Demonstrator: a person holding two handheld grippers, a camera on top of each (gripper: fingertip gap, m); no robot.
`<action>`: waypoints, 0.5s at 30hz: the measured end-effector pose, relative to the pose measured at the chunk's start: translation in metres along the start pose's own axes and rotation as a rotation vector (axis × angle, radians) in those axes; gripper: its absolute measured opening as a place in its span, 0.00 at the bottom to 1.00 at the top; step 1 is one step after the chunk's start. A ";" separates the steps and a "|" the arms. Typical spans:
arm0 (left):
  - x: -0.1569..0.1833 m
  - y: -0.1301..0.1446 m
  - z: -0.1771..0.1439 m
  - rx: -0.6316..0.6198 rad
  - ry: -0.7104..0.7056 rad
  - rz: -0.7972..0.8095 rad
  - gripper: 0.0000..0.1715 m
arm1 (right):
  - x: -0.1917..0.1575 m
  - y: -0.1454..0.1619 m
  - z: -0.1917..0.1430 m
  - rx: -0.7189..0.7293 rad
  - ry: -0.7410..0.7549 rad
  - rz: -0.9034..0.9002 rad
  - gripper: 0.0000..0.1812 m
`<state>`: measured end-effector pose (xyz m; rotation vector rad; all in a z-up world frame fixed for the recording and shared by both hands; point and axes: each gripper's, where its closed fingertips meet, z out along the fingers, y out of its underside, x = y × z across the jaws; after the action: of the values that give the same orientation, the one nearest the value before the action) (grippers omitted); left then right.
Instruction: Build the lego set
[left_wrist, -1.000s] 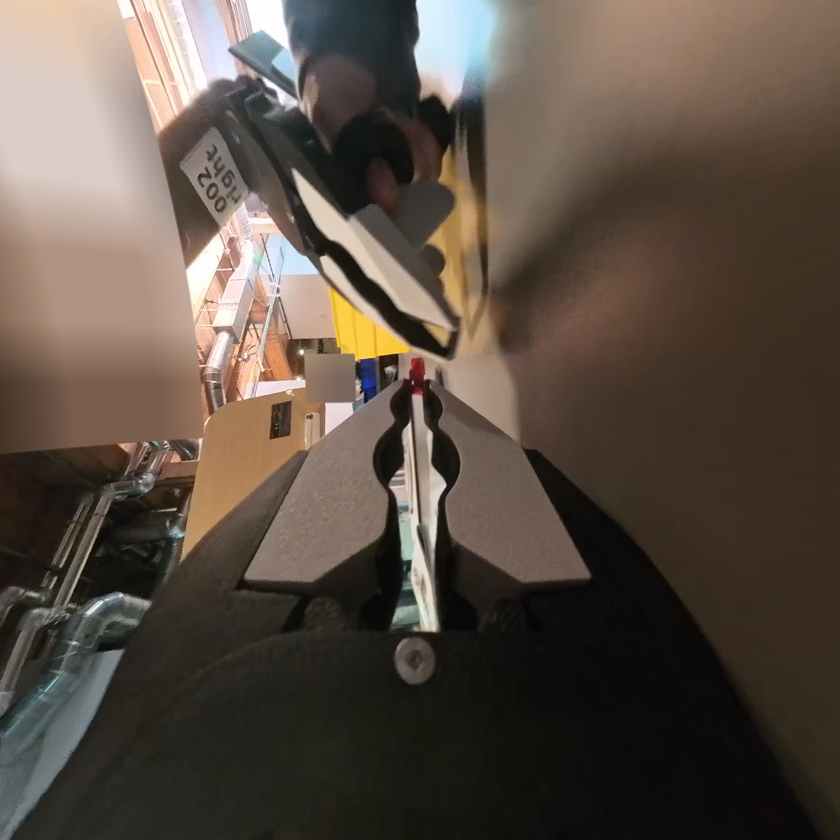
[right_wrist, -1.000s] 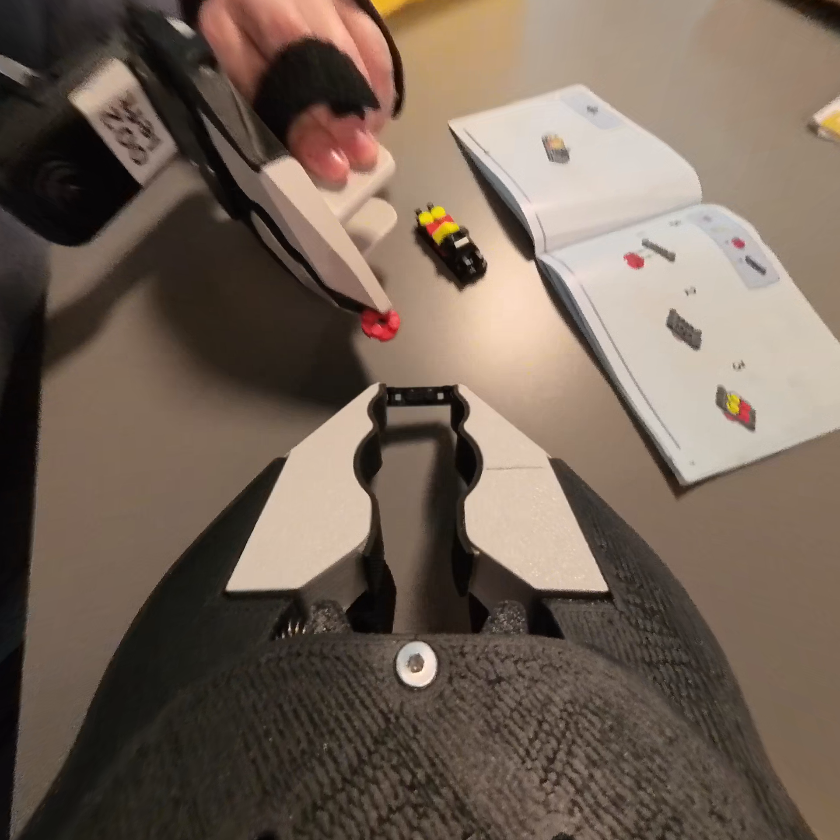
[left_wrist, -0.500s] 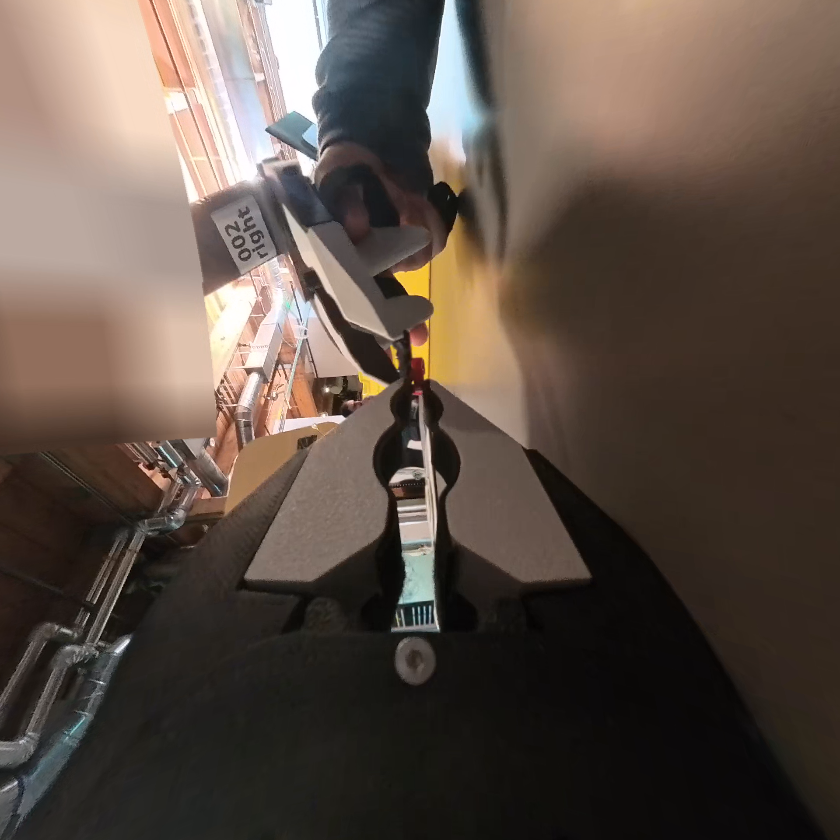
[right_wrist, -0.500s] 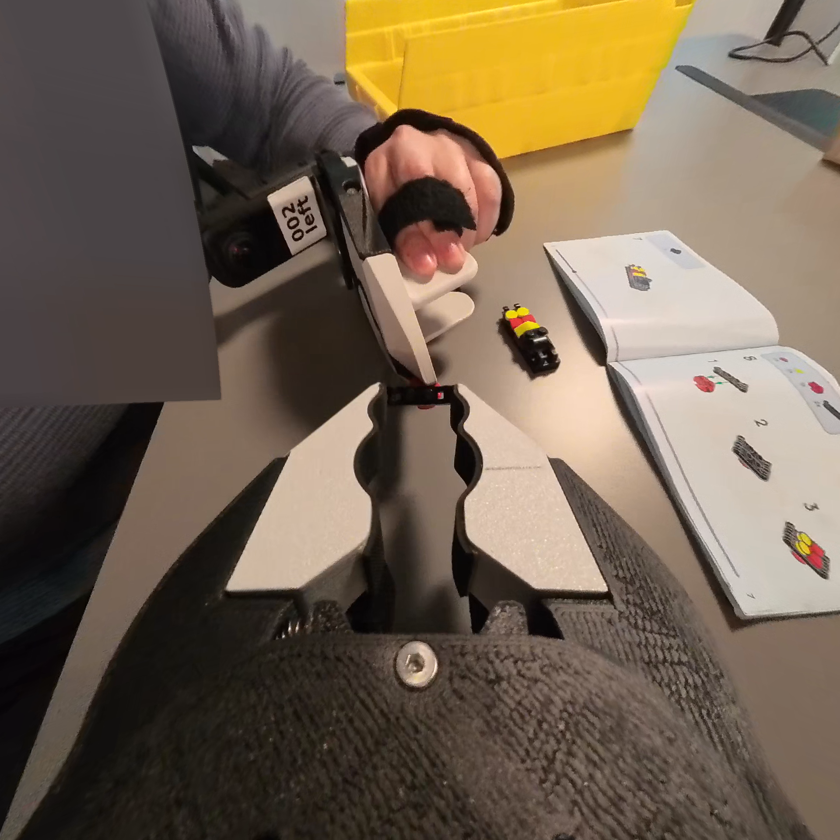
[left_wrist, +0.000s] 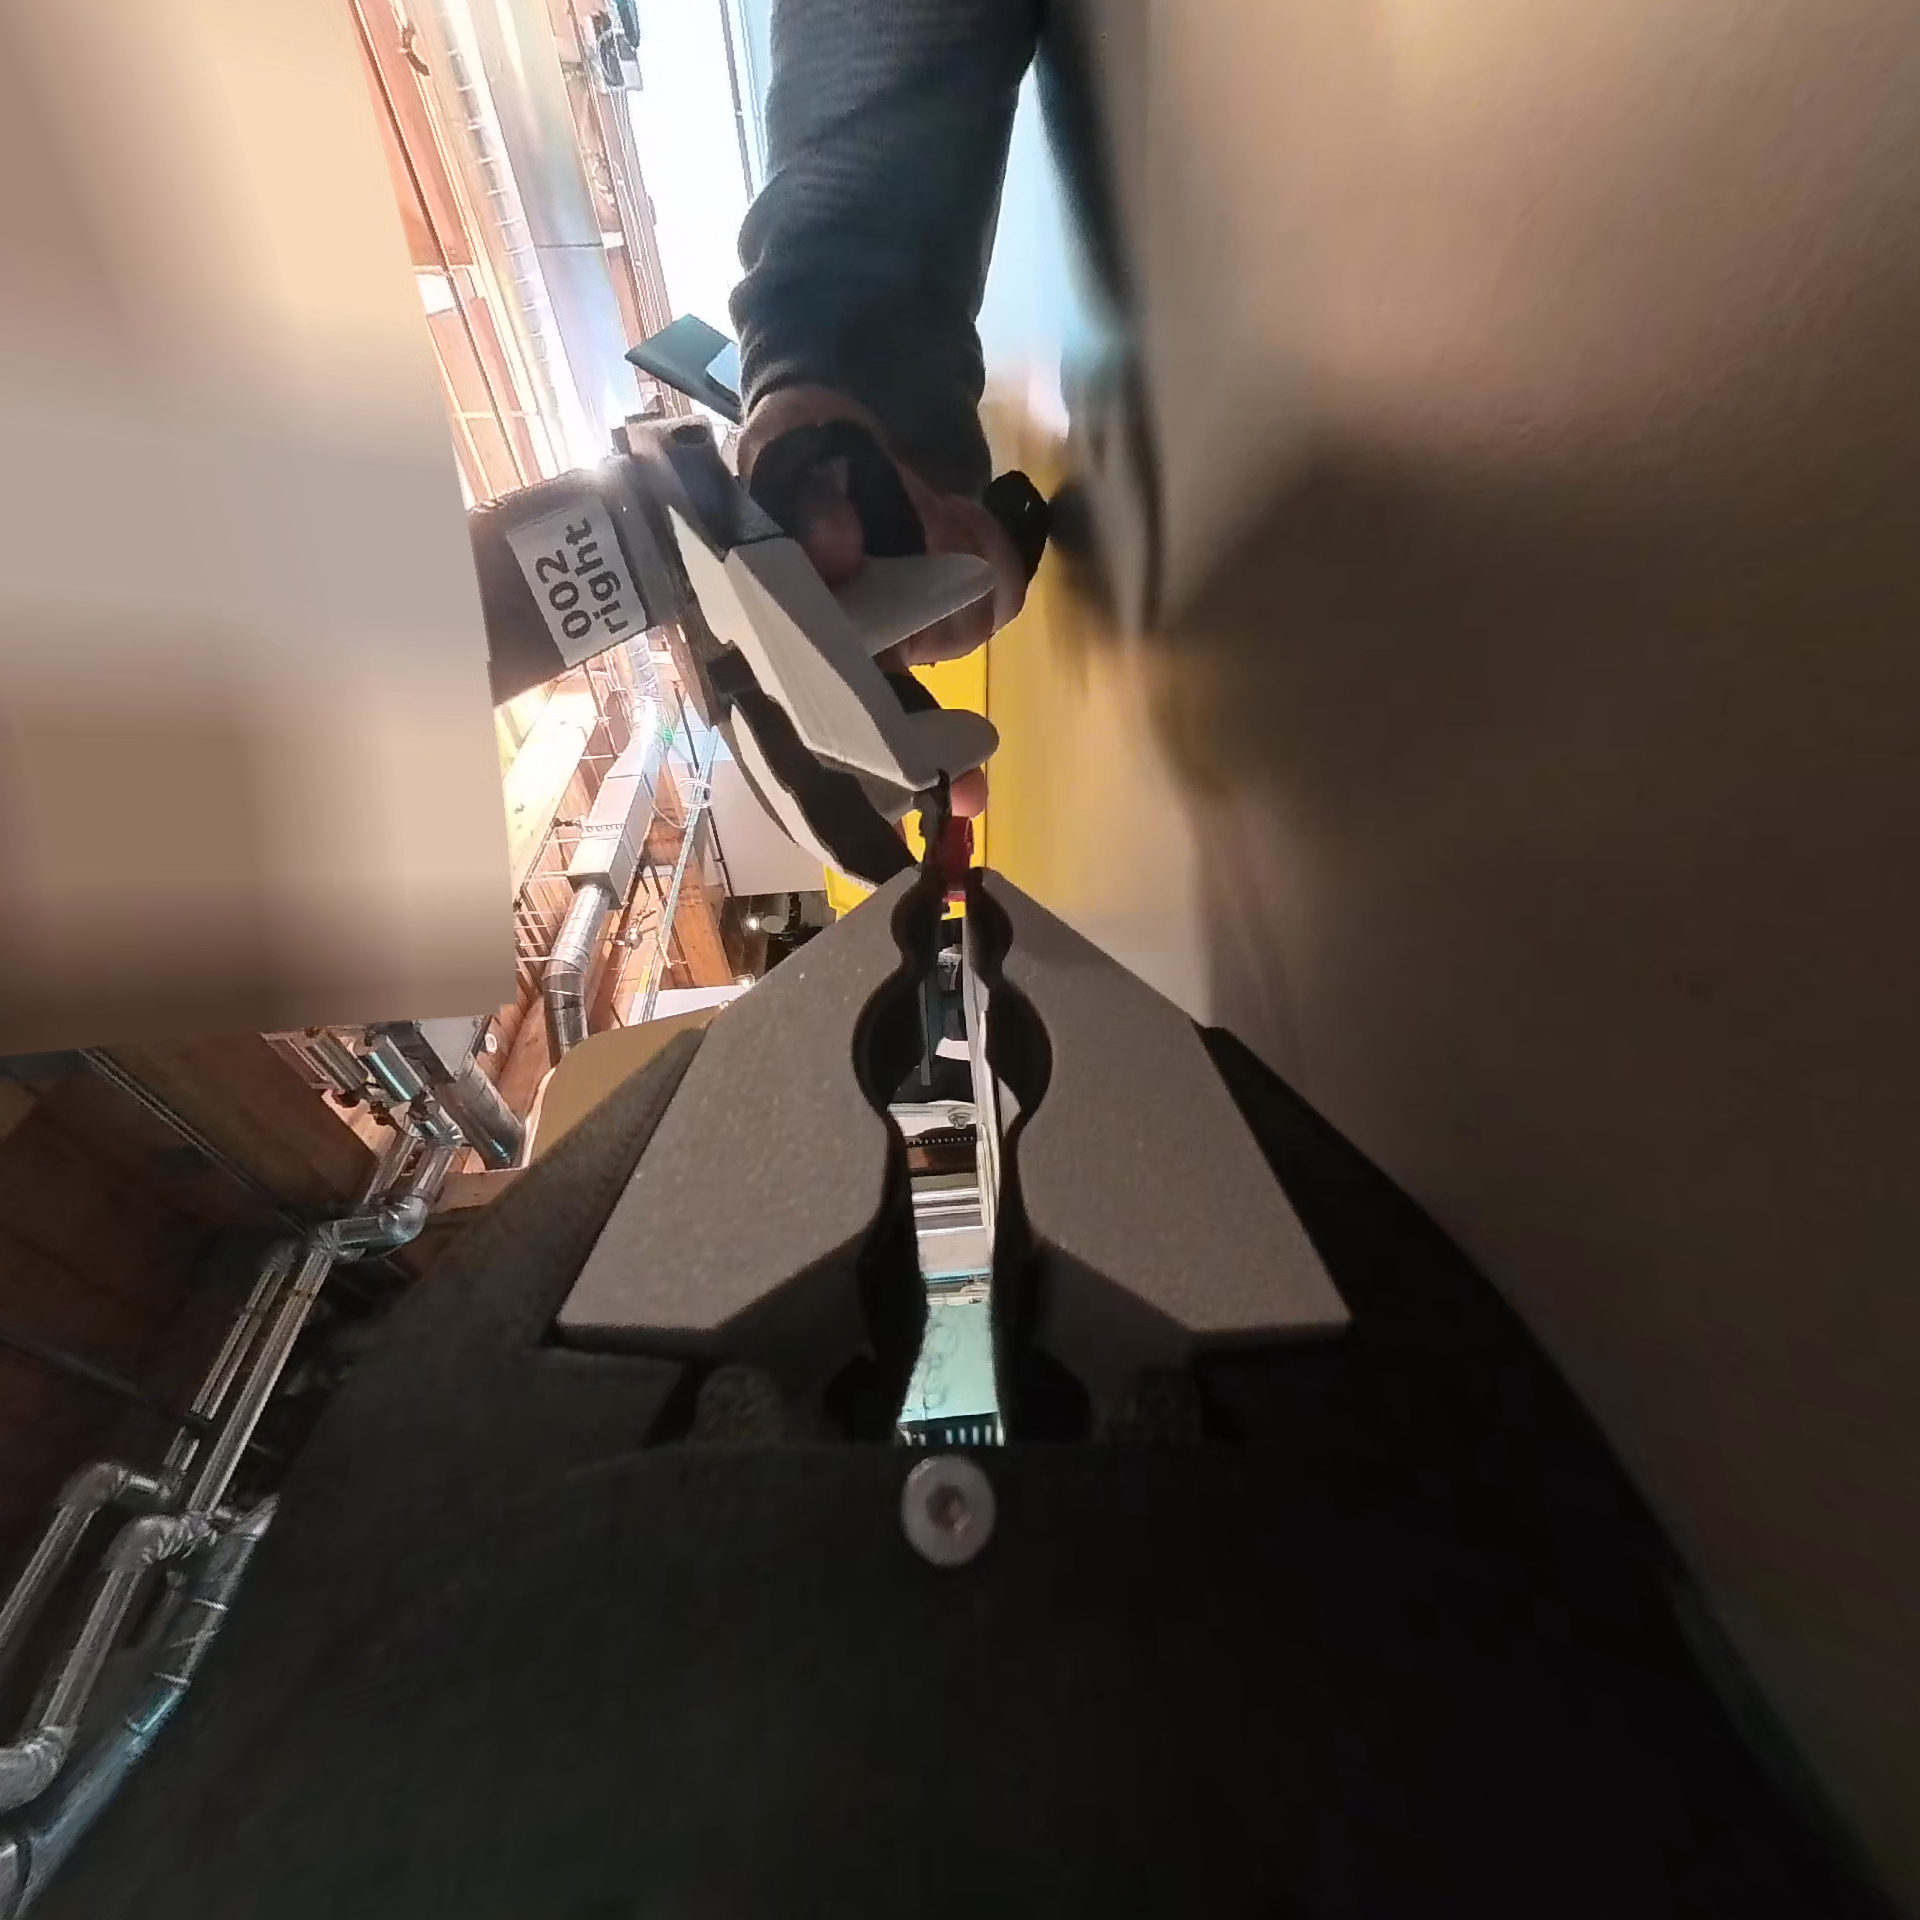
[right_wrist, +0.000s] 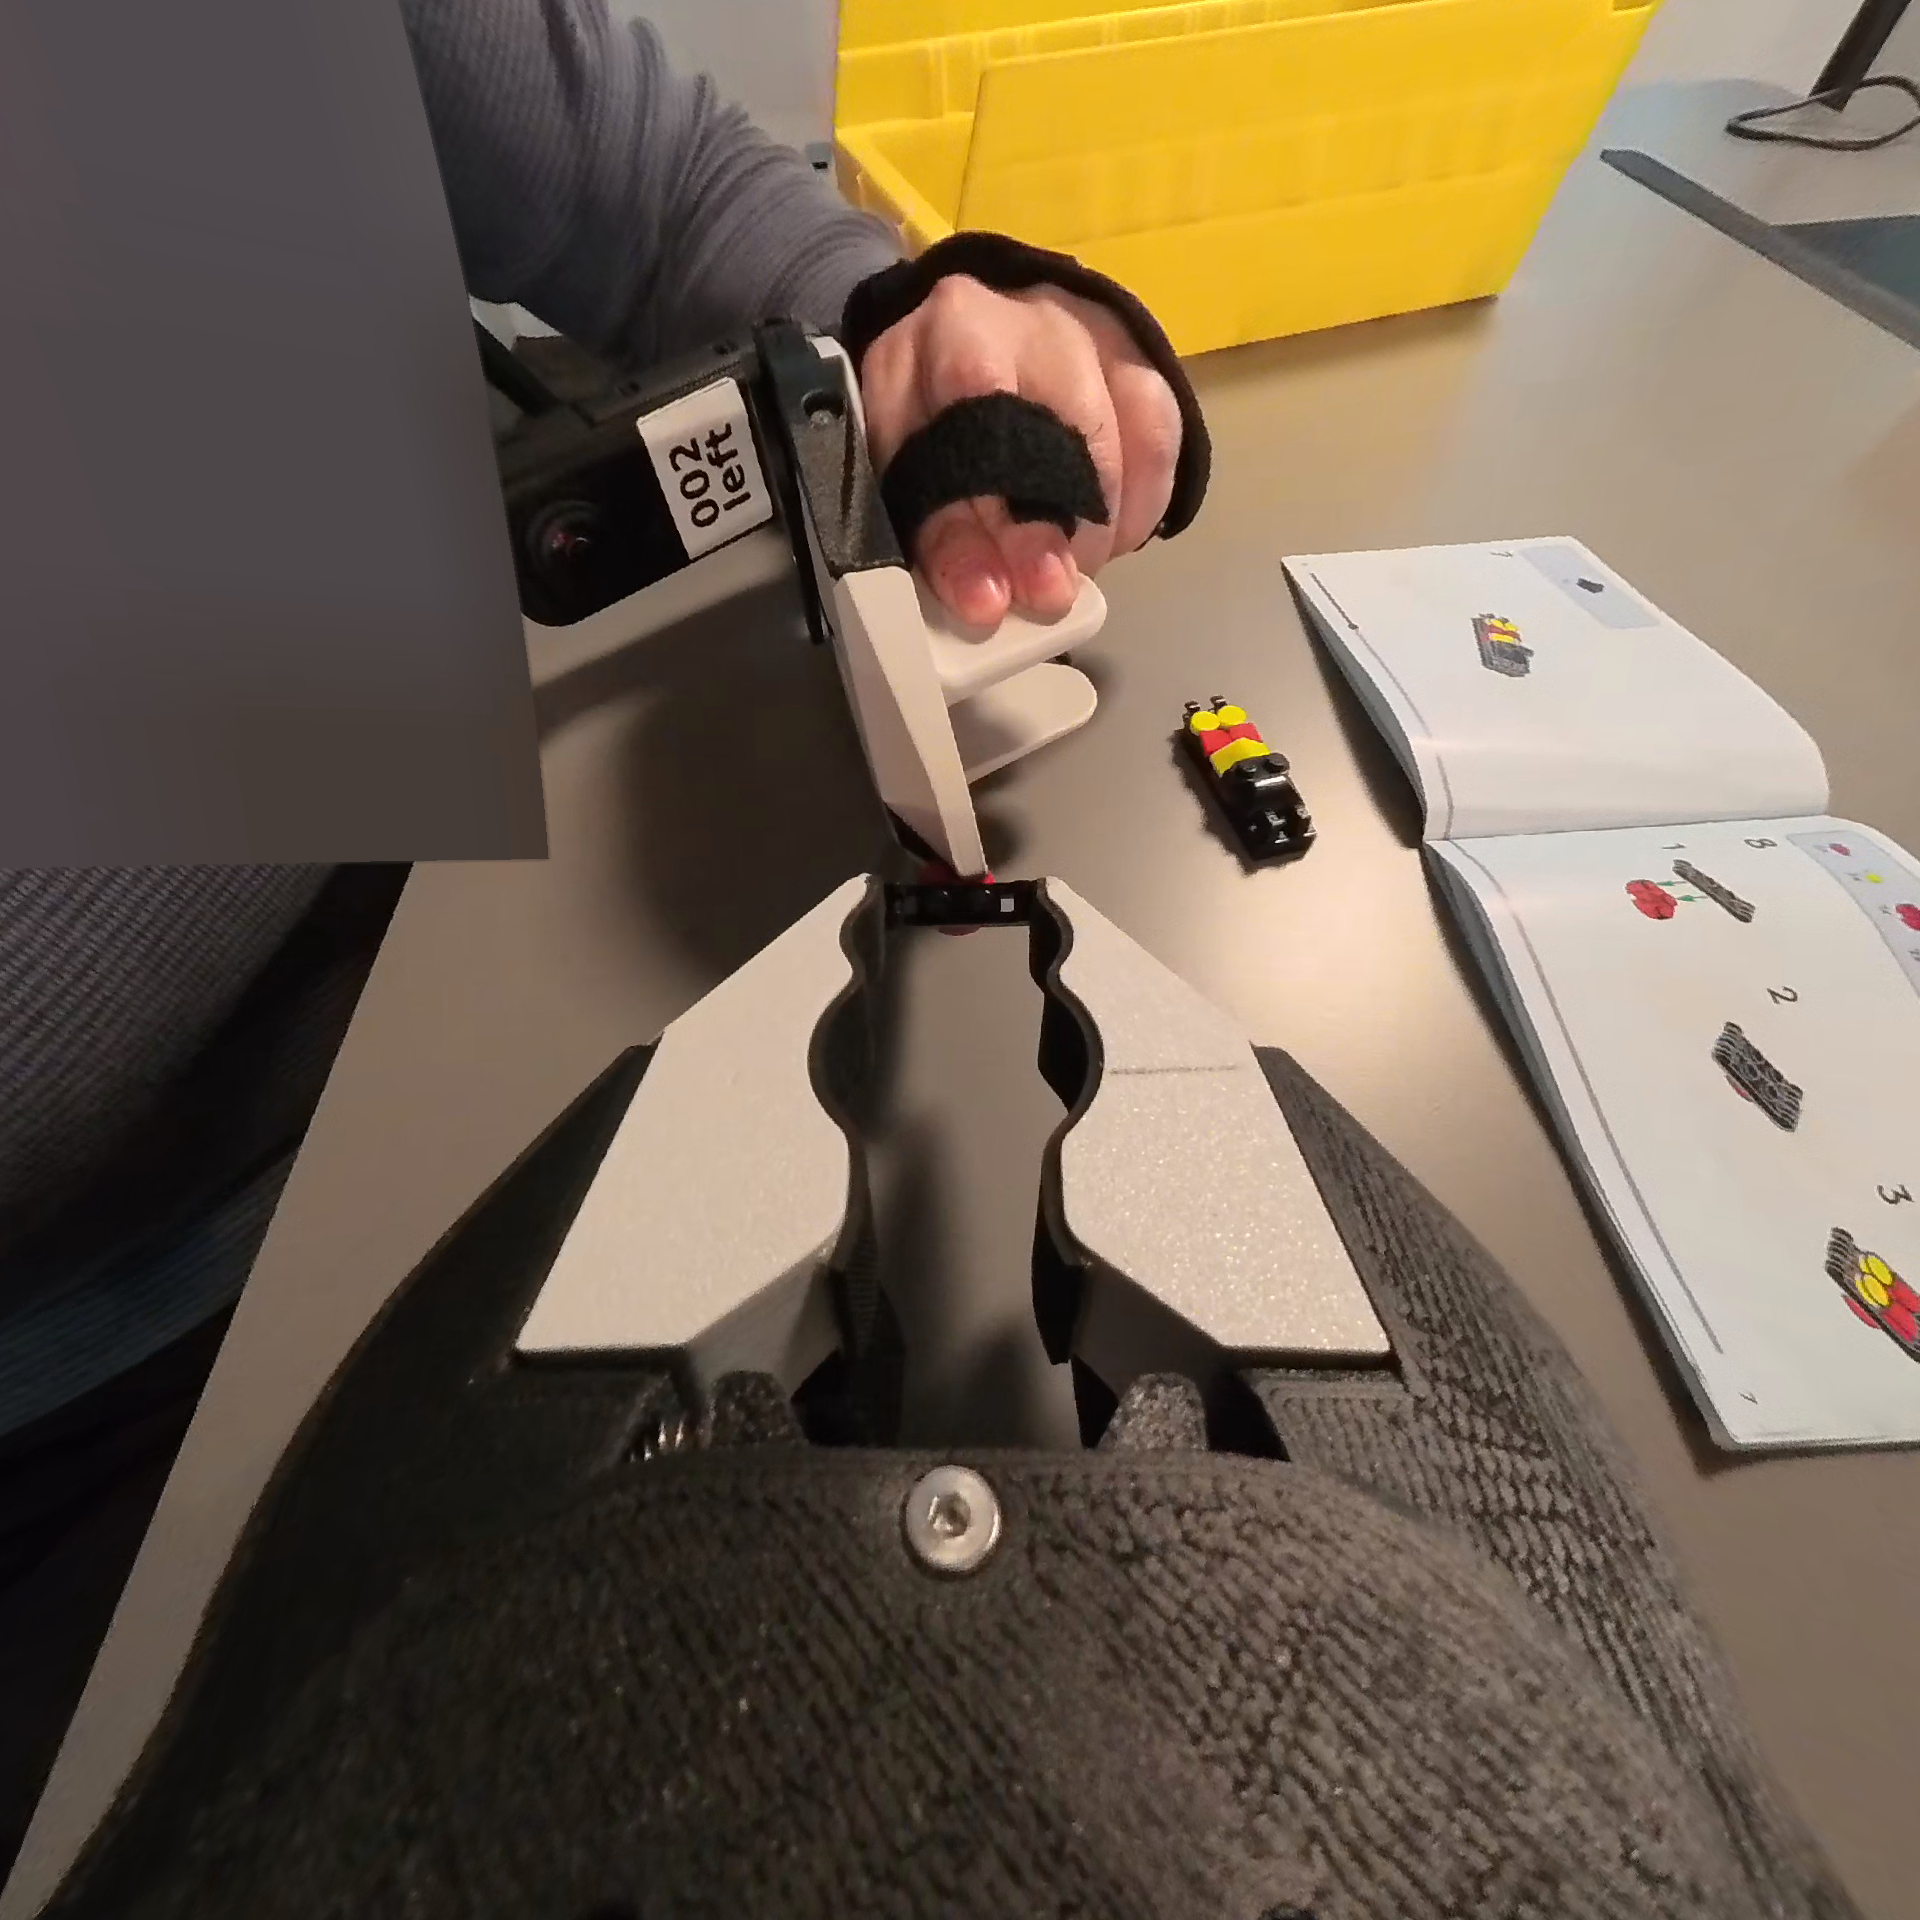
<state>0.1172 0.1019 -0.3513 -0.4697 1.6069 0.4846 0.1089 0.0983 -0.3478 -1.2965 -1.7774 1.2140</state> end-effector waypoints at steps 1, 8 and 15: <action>-0.001 0.000 0.001 -0.003 0.000 -0.006 0.02 | 0.000 -0.001 0.000 0.004 0.005 -0.002 0.14; -0.005 0.002 0.000 -0.019 -0.031 -0.003 0.02 | 0.000 -0.005 -0.003 0.041 0.014 -0.010 0.15; -0.013 0.002 0.000 -0.023 -0.071 -0.015 0.02 | 0.000 -0.014 -0.007 0.043 0.010 -0.037 0.14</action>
<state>0.1176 0.1036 -0.3382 -0.4769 1.5300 0.5033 0.1096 0.0989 -0.3327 -1.2385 -1.7512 1.2165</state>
